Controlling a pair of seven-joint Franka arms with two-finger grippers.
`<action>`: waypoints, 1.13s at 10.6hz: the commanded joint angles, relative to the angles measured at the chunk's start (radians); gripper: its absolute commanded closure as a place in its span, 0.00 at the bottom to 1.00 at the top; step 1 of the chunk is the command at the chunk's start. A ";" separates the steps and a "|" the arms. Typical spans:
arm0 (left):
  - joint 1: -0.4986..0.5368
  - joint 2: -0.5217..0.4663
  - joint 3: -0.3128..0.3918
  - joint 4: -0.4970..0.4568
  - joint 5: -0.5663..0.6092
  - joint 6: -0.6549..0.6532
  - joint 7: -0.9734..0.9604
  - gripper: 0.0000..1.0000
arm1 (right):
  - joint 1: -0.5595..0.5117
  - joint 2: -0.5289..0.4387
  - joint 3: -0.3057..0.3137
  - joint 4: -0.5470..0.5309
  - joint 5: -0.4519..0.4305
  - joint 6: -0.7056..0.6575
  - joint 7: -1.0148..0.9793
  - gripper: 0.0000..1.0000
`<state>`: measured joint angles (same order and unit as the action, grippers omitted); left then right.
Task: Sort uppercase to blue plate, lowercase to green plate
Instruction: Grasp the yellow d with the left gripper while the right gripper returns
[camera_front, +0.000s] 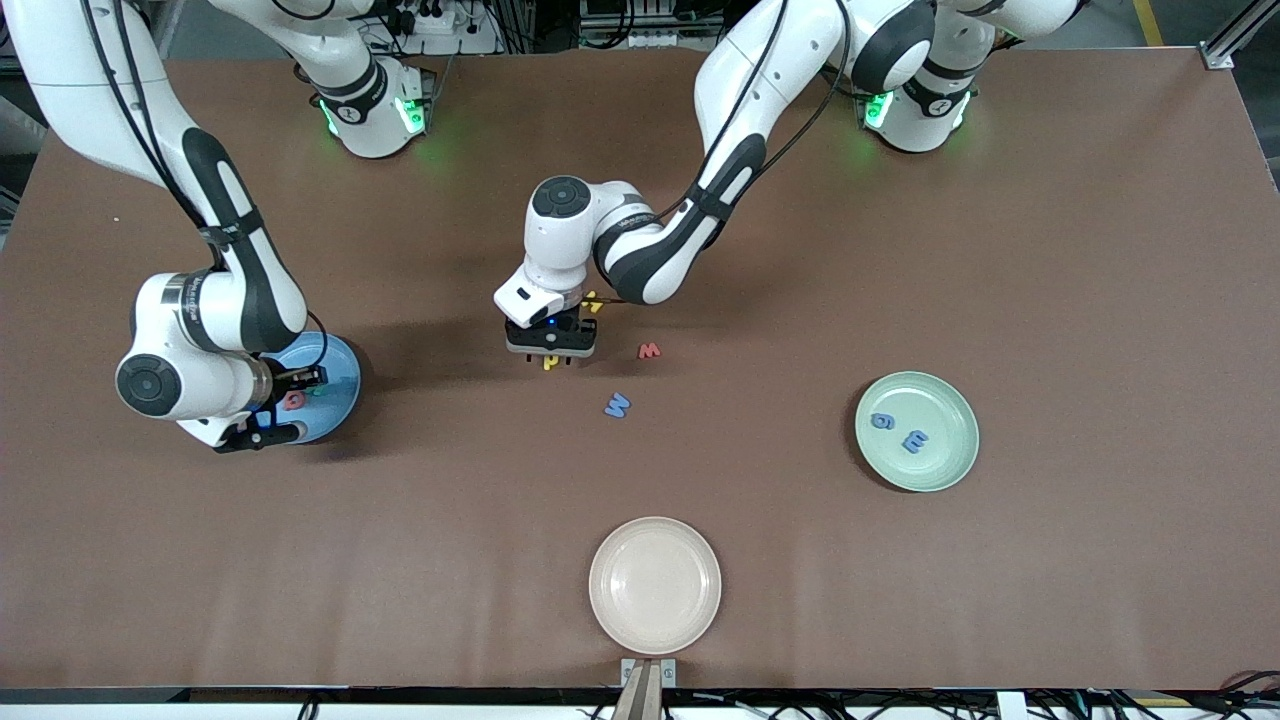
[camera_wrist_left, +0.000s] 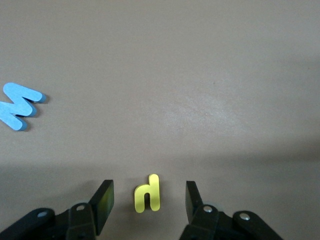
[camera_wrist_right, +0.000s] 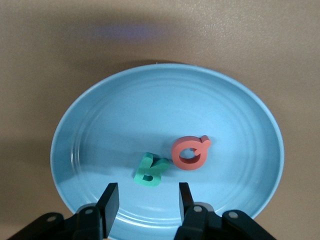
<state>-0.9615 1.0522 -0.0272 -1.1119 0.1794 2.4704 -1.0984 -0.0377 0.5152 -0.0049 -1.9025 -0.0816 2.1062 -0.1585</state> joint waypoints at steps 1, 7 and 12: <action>-0.026 0.023 0.039 0.040 -0.011 0.005 -0.020 0.36 | -0.004 -0.012 0.008 -0.001 0.022 -0.006 0.067 0.41; -0.048 0.058 0.061 0.041 -0.011 0.013 -0.020 0.40 | 0.021 -0.064 0.091 0.028 0.045 -0.084 0.408 0.41; -0.049 0.058 0.064 0.041 -0.011 0.013 -0.018 0.46 | 0.025 -0.078 0.158 0.028 0.103 -0.080 0.557 0.42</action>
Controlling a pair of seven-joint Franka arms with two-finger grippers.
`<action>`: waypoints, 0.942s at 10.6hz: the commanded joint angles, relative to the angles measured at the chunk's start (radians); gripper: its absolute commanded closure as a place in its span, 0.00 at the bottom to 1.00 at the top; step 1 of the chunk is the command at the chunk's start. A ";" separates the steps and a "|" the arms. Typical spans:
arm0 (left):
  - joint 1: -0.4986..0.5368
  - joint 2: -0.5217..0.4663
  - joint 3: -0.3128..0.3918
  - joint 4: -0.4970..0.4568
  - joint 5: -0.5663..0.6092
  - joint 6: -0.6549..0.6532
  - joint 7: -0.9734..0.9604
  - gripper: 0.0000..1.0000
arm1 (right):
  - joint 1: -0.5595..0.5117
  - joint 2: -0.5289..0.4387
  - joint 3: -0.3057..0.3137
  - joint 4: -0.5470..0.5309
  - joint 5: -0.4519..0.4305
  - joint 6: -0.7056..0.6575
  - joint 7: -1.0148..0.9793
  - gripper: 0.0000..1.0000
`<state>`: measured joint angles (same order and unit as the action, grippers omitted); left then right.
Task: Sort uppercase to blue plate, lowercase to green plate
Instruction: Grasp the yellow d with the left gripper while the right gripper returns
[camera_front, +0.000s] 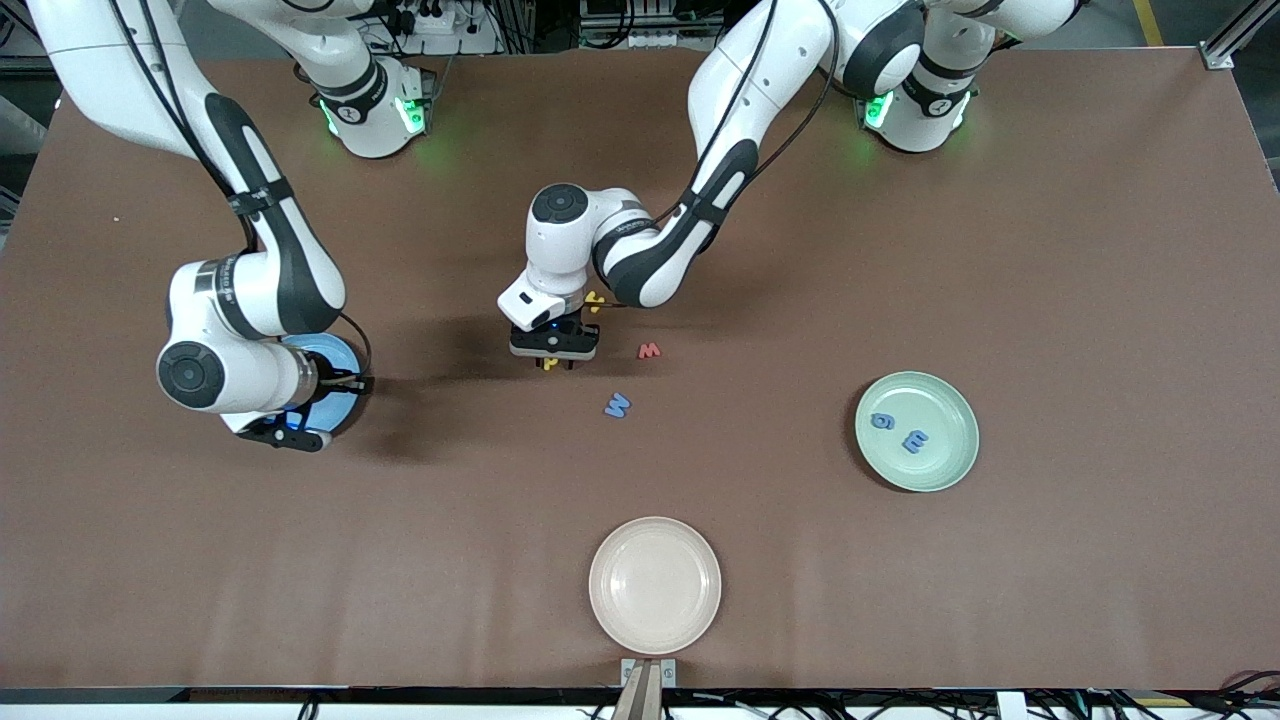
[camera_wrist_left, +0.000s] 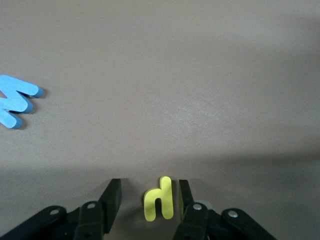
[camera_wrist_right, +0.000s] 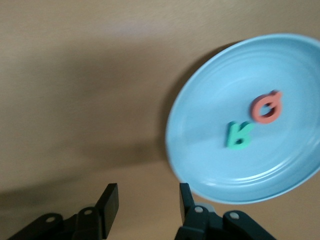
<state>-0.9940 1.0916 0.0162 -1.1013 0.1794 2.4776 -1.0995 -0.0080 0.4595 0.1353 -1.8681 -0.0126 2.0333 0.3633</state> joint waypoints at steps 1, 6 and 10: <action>-0.023 0.021 0.021 0.031 -0.011 0.006 -0.017 0.46 | -0.004 -0.022 0.018 -0.005 0.051 0.002 0.029 0.43; -0.029 0.021 0.025 0.031 -0.011 0.006 -0.017 0.50 | 0.010 -0.018 0.038 -0.006 0.140 0.022 -0.007 0.42; -0.035 0.021 0.039 0.031 -0.011 0.006 -0.014 0.54 | 0.011 0.004 0.063 -0.008 0.149 0.090 -0.011 0.42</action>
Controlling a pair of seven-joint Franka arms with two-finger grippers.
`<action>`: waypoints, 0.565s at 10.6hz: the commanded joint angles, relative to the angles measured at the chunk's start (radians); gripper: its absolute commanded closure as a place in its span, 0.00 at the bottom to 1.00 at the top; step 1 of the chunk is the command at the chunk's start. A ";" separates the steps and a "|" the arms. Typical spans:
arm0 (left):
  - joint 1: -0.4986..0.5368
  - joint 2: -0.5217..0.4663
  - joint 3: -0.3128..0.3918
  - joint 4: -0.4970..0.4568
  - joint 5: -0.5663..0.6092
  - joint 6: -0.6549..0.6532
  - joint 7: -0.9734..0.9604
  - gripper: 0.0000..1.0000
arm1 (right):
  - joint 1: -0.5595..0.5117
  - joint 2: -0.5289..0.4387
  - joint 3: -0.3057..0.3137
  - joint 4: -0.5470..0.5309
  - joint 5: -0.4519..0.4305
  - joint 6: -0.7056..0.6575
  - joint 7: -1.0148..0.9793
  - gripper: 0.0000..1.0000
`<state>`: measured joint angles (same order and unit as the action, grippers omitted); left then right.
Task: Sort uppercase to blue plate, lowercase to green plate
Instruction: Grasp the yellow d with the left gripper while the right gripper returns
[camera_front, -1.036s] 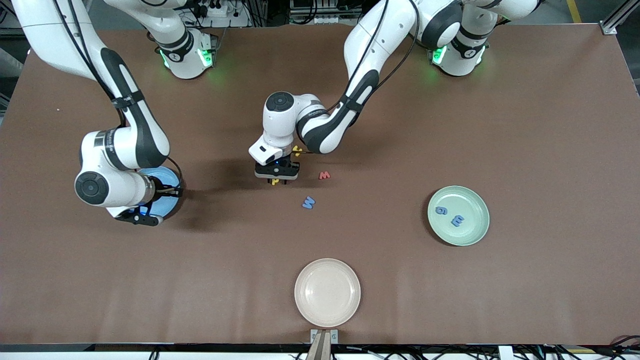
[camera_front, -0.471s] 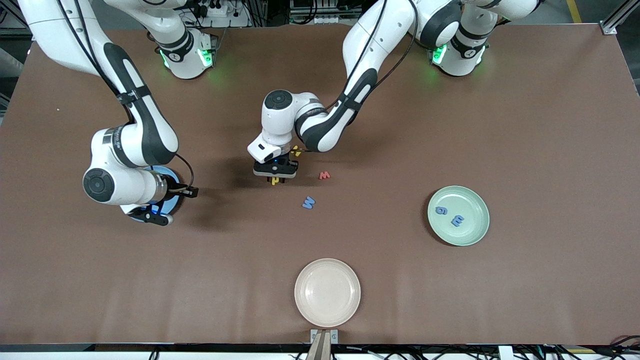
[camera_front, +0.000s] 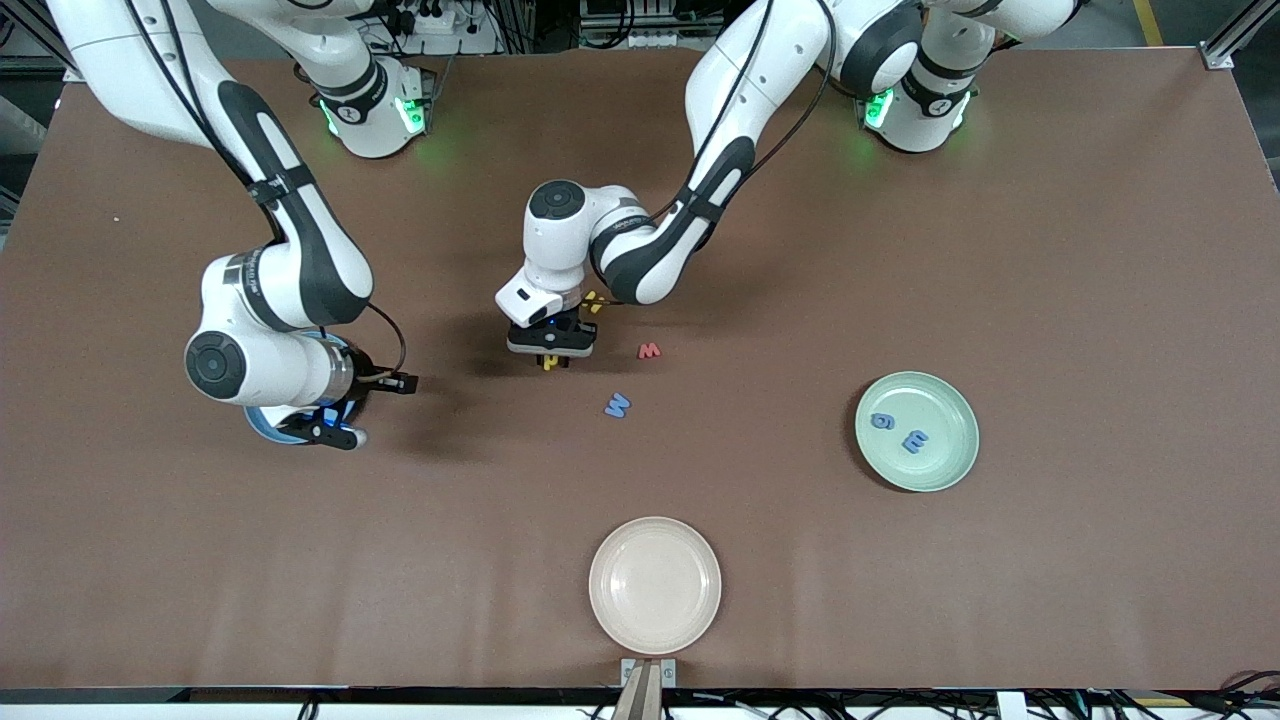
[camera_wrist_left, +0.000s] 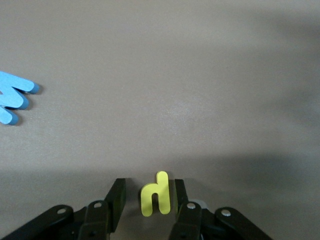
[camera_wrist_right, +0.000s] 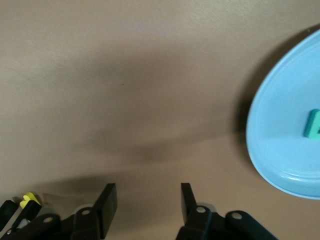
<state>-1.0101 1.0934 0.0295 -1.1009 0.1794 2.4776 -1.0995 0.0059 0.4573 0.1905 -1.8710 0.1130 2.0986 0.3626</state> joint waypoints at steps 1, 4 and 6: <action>-0.019 0.020 0.027 0.030 -0.011 0.006 -0.014 0.54 | -0.003 0.007 0.007 -0.004 0.030 0.029 -0.010 0.43; -0.021 0.026 0.026 0.030 -0.011 0.006 -0.014 0.54 | 0.014 0.020 0.009 -0.004 0.031 0.063 -0.001 0.45; -0.021 0.026 0.024 0.030 -0.011 0.006 -0.016 0.54 | 0.023 0.020 0.018 -0.002 0.031 0.063 0.009 0.40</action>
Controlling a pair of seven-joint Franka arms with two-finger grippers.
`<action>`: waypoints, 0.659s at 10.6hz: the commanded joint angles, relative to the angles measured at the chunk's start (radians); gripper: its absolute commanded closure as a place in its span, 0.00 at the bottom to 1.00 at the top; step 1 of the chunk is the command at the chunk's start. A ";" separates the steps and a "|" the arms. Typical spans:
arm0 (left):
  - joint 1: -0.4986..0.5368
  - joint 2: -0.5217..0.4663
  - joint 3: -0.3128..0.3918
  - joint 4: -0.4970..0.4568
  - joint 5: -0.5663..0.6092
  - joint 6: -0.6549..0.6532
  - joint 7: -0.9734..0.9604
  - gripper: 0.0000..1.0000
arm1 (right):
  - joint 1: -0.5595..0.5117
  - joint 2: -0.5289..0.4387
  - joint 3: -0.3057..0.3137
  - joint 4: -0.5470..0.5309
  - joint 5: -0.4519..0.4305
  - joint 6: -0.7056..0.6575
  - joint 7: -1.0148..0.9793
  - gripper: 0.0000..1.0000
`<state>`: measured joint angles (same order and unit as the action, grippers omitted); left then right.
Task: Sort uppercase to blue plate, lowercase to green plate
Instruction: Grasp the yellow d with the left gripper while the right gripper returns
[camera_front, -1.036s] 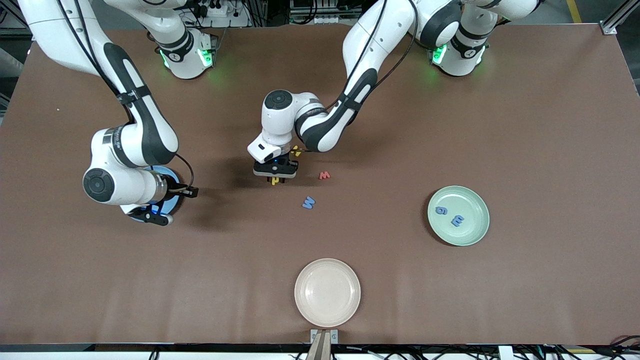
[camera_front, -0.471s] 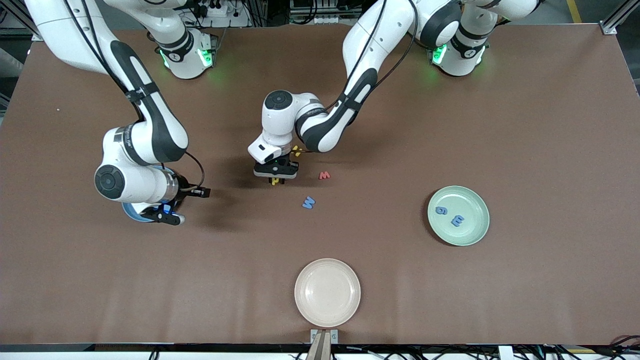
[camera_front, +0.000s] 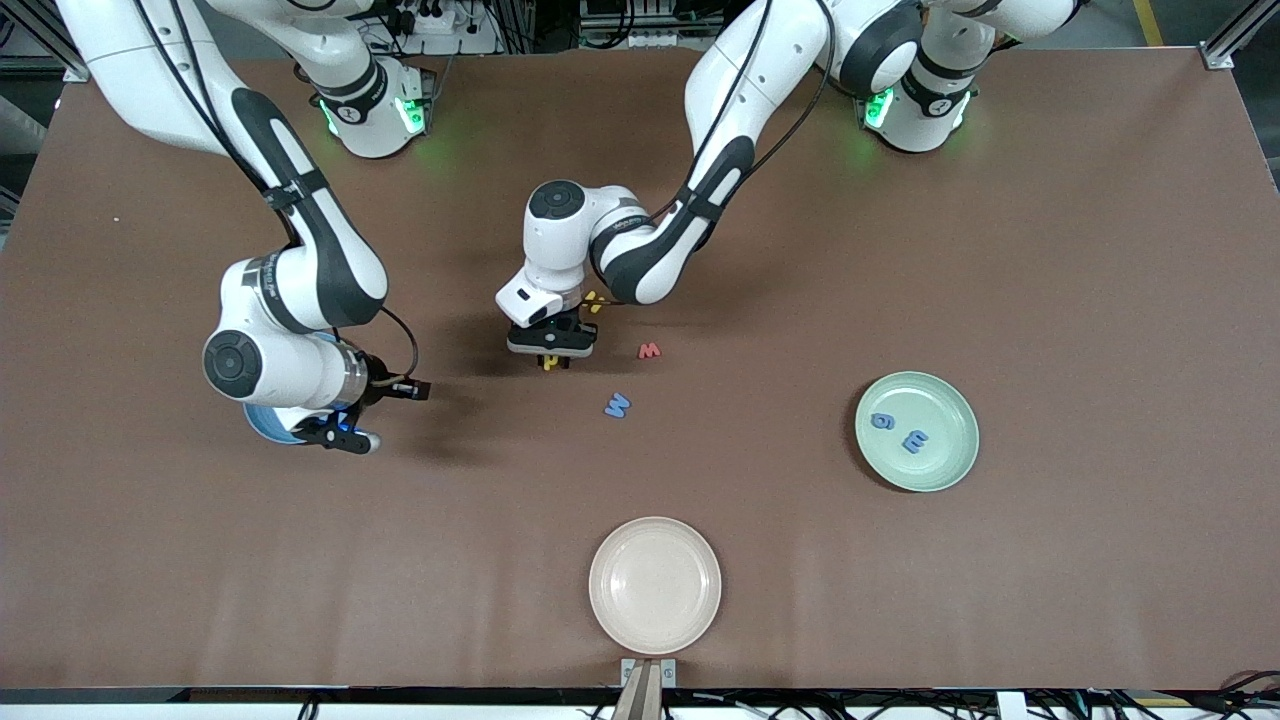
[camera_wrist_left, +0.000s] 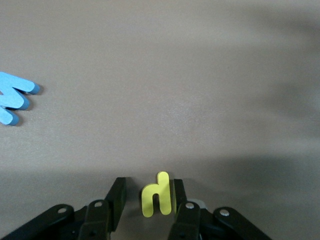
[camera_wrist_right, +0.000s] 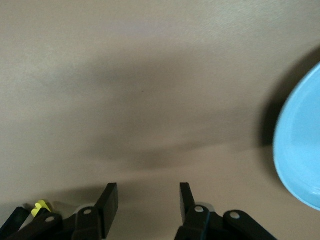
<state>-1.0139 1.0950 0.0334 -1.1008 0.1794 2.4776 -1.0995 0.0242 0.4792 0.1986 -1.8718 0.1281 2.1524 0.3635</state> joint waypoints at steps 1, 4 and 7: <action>-0.022 0.025 0.022 0.030 -0.011 0.006 -0.014 0.54 | 0.005 -0.002 0.010 -0.001 0.016 0.009 0.008 0.37; -0.023 0.025 0.022 0.030 -0.011 0.006 -0.014 0.58 | 0.014 -0.002 0.010 0.005 0.015 0.009 0.021 0.00; -0.023 0.025 0.023 0.030 -0.011 0.006 -0.014 0.63 | 0.022 -0.002 0.012 0.013 0.015 0.007 0.092 0.00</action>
<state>-1.0208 1.0952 0.0394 -1.1006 0.1795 2.4775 -1.0995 0.0438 0.4794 0.2046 -1.8676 0.1327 2.1613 0.4167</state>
